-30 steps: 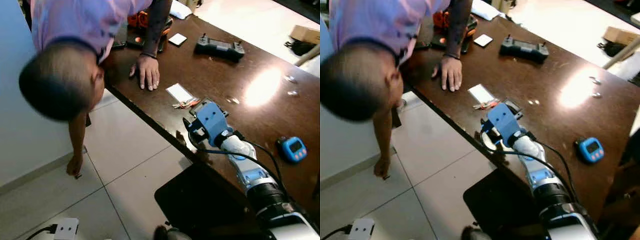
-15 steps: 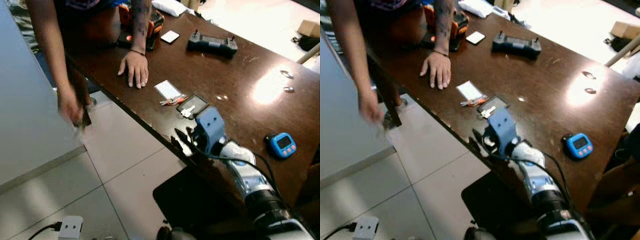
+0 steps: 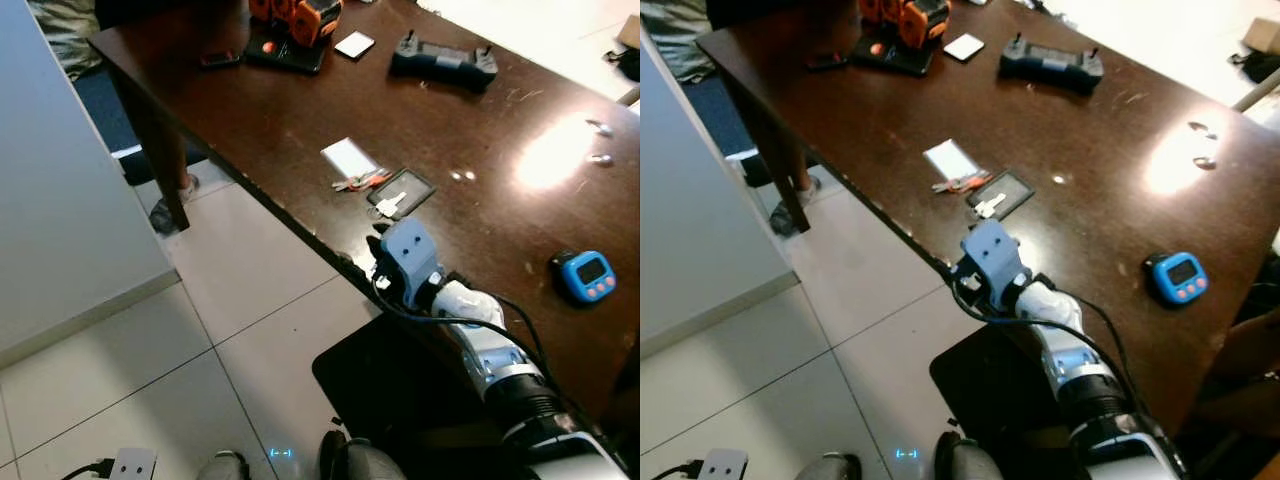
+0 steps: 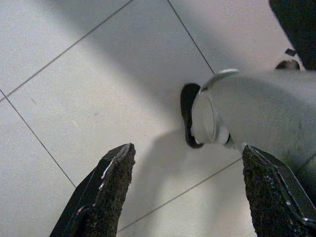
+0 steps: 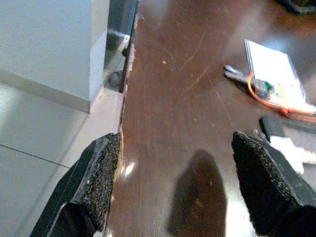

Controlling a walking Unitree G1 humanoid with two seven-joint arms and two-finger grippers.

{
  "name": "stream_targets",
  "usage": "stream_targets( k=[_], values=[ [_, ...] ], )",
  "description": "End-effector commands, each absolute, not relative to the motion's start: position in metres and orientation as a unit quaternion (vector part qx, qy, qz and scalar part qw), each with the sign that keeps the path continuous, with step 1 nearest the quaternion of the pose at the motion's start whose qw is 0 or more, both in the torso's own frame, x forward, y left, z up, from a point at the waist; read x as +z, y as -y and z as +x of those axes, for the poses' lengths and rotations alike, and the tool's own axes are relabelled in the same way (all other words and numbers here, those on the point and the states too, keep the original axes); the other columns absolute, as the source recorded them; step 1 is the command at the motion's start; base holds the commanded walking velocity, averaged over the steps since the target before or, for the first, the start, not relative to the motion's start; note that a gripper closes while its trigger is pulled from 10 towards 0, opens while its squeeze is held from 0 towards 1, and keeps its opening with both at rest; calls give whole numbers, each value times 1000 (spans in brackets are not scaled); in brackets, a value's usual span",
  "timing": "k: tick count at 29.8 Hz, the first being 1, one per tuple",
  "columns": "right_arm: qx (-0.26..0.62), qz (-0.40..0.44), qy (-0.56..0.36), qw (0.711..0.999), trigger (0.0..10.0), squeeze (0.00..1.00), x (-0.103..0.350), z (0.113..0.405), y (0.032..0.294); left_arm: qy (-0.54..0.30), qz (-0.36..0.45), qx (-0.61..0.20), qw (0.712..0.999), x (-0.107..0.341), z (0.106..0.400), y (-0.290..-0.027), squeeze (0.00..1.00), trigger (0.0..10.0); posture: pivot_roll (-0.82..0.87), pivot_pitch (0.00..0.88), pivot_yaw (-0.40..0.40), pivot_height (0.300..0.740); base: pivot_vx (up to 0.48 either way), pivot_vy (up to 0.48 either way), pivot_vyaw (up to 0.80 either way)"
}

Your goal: Hang keys on a hook

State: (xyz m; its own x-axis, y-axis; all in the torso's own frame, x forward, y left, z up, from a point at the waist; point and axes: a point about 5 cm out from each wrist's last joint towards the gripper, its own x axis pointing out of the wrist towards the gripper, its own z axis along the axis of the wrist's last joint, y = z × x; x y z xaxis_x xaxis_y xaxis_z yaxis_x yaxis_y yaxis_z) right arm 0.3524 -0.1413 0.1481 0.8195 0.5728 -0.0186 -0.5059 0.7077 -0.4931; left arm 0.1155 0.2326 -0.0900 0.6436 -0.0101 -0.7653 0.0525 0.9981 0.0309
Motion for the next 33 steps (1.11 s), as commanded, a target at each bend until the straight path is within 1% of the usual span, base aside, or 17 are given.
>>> stream_targets(
  k=[1, 4, 8, 10, 11, 12, 14, 15, 18, 19, 22, 23, 24, 25, 26, 28, 33],
  values=[
    [229, -253, 82, 936, 10000, 0, 161, 359, 160, -454, 24, -32, 890, -97, 94, -229, 0, 10000, 137, 266, 17, 740, 0, 0, 0],
    [211, -264, 106, 935, 10000, 0, 171, 360, 162, -454, 27, -32, 890, -97, 90, -232, 0, 10000, 142, 276, 25, 740, 0, 0, 0],
    [201, -208, 143, 946, 10000, 0, 187, 362, 162, -456, 29, -31, 889, -97, 88, -234, 0, 10000, 145, 276, 28, 740, 0, 0, 0],
    [209, -92, 194, 954, 10000, 0, 212, 360, 159, -457, 30, -30, 888, -96, 87, -237, 0, 10000, 144, 275, 31, 740, 0, 0, 0],
    [209, -92, 194, 954, 10000, 0, 212, 360, 159, -457, 30, -30, 888, -96, 87, -237, 0, 10000, 144, 275, 31, 740, 0, 0, 0],
    [213, -51, 211, 953, 10000, 0, 220, 359, 159, -458, 30, -30, 888, -96, 87, -237, 0, 10000, 144, 275, 31, 740, 0, 0, 0],
    [213, -51, 211, 953, 10000, 0, 220, 359, 159, -458, 30, -30, 888, -96, 87, -237, 0, 10000, 144, 275, 31, 740, 0, 0, 0],
    [221, 12, 232, 947, 10000, 0, 232, 356, 159, -458, 31, -30, 888, -96, 87, -237, 0, 10000, 142, 275, 33, 740, 0, 0, 0],
    [221, 12, 232, 947, 10000, 0, 232, 356, 159, -458, 31, -30, 888, -96, 87, -237, 0, 10000, 142, 275, 33, 740, 0, 0, 0],
    [225, 44, 236, 944, 10000, 0, 237, 355, 160, -458, 32, -33, 888, -96, 88, -237, 0, 10000, 141, 278, 34, 740, 0, 0, 0],
    [225, 44, 236, 944, 10000, 0, 237, 355, 160, -458, 32, -33, 888, -96, 88, -237, 0, 10000, 141, 278, 34, 740, 0, 0, 0],
    [206, 7, 205, 957, 10000, 0, 228, 358, 165, -457, 33, -35, 888, -96, 89, -236, 0, 10000, 144, 284, 34, 740, 0, 0, 0],
    [206, 7, 205, 957, 10000, 0, 228, 358, 165, -457, 33, -35, 888, -96, 89, -236, 0, 10000, 144, 284, 34, 740, 0, 0, 0],
    [180, -70, 165, 967, 10000, 0, 214, 360, 171, -457, 33, -37, 888, -96, 89, -236, 0, 10000, 147, 293, 40, 740, 0, 0, 0],
    [180, -70, 165, 967, 10000, 0, 214, 360, 171, -457, 33, -37, 888, -96, 89, -236, 0, 10000, 147, 293, 40, 740, 0, 0, 0],
    [149, -178, 116, 966, 10000, 0, 196, 362, 183, -458, 39, -45, 887, -96, 84, -236, 0, 10000, 153, 317, 53, 740, 0, 0, 0],
    [145, -225, 91, 959, 10000, 0, 189, 363, 187, -460, 44, -51, 885, -96, 77, -238, 0, 10000, 159, 334, 61, 740, 0, 0, 0]
  ],
)
